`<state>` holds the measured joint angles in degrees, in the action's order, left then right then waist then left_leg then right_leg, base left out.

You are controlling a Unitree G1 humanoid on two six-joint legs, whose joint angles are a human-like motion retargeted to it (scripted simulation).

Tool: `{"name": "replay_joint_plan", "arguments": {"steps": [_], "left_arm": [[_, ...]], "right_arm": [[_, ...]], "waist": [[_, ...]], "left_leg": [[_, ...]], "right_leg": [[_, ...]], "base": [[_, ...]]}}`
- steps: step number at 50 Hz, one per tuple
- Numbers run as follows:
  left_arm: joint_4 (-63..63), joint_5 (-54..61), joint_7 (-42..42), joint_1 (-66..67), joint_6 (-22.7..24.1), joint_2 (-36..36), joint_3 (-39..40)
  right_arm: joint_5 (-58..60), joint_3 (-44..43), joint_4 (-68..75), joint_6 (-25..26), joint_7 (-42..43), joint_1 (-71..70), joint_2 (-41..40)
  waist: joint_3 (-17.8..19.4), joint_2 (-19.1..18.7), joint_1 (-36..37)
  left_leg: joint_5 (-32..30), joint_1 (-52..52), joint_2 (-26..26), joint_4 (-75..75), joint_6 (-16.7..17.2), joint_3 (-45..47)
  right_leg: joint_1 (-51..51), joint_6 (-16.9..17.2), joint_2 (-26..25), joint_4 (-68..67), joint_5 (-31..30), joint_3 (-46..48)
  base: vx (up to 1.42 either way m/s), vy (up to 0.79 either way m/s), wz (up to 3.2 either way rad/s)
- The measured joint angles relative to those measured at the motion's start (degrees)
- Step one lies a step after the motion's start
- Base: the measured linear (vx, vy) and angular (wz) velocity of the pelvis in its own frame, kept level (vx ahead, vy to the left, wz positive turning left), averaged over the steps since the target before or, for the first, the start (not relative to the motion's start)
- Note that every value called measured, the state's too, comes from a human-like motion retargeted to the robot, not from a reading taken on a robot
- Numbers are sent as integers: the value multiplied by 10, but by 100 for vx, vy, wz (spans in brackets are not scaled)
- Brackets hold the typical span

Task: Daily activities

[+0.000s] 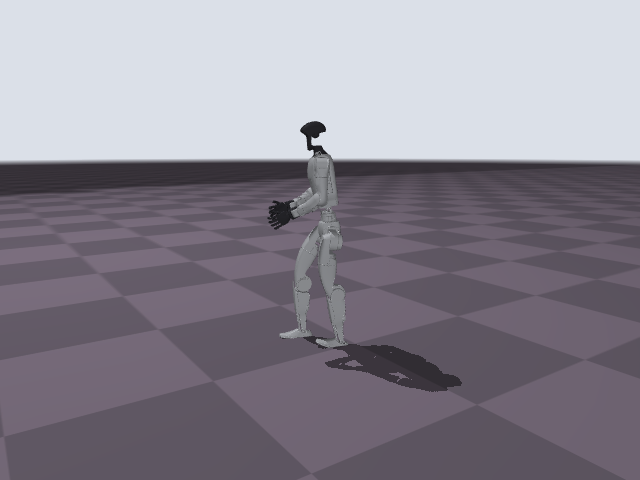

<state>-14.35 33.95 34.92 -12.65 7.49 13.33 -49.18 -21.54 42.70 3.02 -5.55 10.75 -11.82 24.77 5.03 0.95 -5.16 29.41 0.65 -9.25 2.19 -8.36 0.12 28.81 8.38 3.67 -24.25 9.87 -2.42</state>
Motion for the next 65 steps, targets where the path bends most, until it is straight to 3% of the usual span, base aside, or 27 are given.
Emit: {"name": "replay_joint_plan", "arguments": {"steps": [5, 8, 10, 15, 35, 55, 58, 60, 65], "left_arm": [[4, 16, -2, -25, -3, 5, 8], [2, 12, 2, 8, 2, -6, -5], [-4, 30, -4, -22, -2, -4, 3], [-20, 32, -8, 10, 3, -24, -12], [-45, 73, -16, -33, 0, -34, 7], [-42, 138, 33, -4, -19, -47, 42], [-37, 146, 41, 8, -23, -50, 47], [-35, 150, 48, 14, -26, -52, 49], [-35, 145, 72, 24, -27, -55, 62]], "right_arm": [[-33, 2, -7, 5, -12, -27, 6], [-32, 17, -3, 6, -9, -3, -16], [-52, 10, 4, 9, -15, -33, -8], [-53, 21, 20, 10, -12, -11, -28], [-95, -22, 27, 9, 9, -62, -17], [-99, -31, 59, 43, 57, -61, -41], [-97, -29, 57, 47, 64, -54, -39], [-92, -29, 56, 49, 72, -50, -36], [-67, -28, 57, 55, 98, -46, -32]], "waist": [[3, -13, 1], [-16, 2, 12], [-6, -12, 8], [-21, -4, 20], [-33, -33, 30], [-24, -57, 26], [-20, -65, 22], [-18, -69, 11], [-4, -82, 4]], "left_leg": [[0, -2, 13, -3, 0, -16], [4, -7, 2, 5, -3, -14], [8, -8, 14, 6, -1, -26], [23, -19, 8, 25, -4, -31], [74, -37, 43, 79, 1, -70], [123, -1, 69, 199, -2, -73], [134, 17, 78, 241, 1, -57], [140, 31, 93, 266, 12, 13], [102, 90, 128, 402, 33, 80]], "right_leg": [[-31, -7, -11, 55, -17, 19], [-28, -12, -4, 32, -2, 11], [-48, -15, -12, 65, -10, 25], [-58, -27, -6, 41, 19, 21], [-134, -65, -27, 85, 89, 67], [-160, -93, -42, 64, 148, 97], [-165, -99, -46, 62, 156, 101], [-168, -101, -41, 60, 164, 112], [-183, -112, -48, 54, 179, 122]], "base": [[2, -1, 11], [2, -1, 5], [8, -3, 29], [9, -4, 16], [11, -6, 20], [7, -6, 23], [11, -1, 37], [13, 3, 75], [14, 2, 48]]}}
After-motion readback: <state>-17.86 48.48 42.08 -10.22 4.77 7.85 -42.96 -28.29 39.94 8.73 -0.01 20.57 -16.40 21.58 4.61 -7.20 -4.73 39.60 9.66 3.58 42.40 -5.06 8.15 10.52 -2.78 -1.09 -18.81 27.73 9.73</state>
